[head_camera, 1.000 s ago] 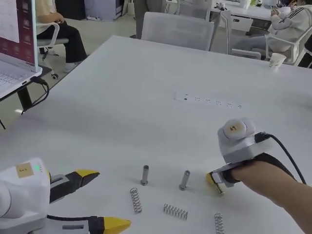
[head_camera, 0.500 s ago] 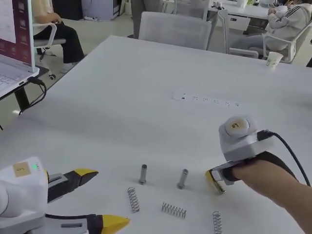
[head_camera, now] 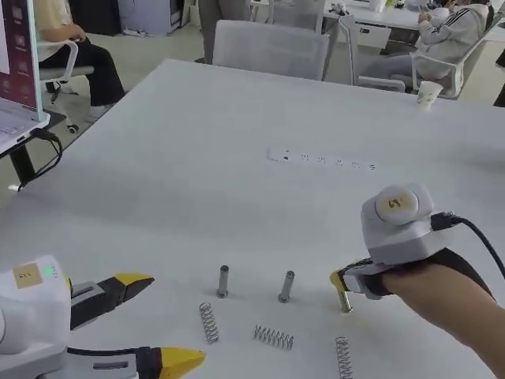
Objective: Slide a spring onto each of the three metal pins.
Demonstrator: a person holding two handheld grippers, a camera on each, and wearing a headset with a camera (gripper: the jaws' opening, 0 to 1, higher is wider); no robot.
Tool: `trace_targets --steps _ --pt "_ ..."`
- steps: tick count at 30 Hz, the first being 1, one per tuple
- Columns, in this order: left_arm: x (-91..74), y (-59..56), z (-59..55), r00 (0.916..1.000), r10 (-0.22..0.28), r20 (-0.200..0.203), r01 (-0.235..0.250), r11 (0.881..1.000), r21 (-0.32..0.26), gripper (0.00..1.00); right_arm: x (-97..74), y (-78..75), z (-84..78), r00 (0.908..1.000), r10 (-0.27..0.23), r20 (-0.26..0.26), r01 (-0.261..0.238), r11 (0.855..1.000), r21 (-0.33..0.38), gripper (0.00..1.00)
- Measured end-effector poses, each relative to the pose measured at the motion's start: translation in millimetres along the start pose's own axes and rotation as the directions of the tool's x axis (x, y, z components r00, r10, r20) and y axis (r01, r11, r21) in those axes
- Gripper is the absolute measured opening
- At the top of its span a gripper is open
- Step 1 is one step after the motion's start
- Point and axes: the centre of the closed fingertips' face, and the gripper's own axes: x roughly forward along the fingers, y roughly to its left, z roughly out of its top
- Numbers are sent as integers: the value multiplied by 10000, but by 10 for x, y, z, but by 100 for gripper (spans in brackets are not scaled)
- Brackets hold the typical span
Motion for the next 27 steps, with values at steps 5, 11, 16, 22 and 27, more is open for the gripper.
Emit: trace_targets --steps 5,11,16,22,27 --pt "5 -15 -1 10000 -33 -42 34 10000 49 71 -32 4 -10 9997 -15 236 15 10000 -24 5" --pt "10 -16 4 10000 -33 -30 33 10000 59 71 -65 7 -22 9988 -22 494 21 10000 12 5" --pt "19 -26 -5 10000 -42 -54 43 10000 42 71 -84 8 -16 9969 16 784 -18 10000 18 5" --pt "29 -44 -10 9999 -81 -78 81 10000 21 71 -121 37 -11 9945 39 1046 -40 10000 9 5" --pt "34 -56 -5 9999 -117 -102 117 9999 63 71 -122 26 -10 9942 27 1073 -34 10000 56 5"
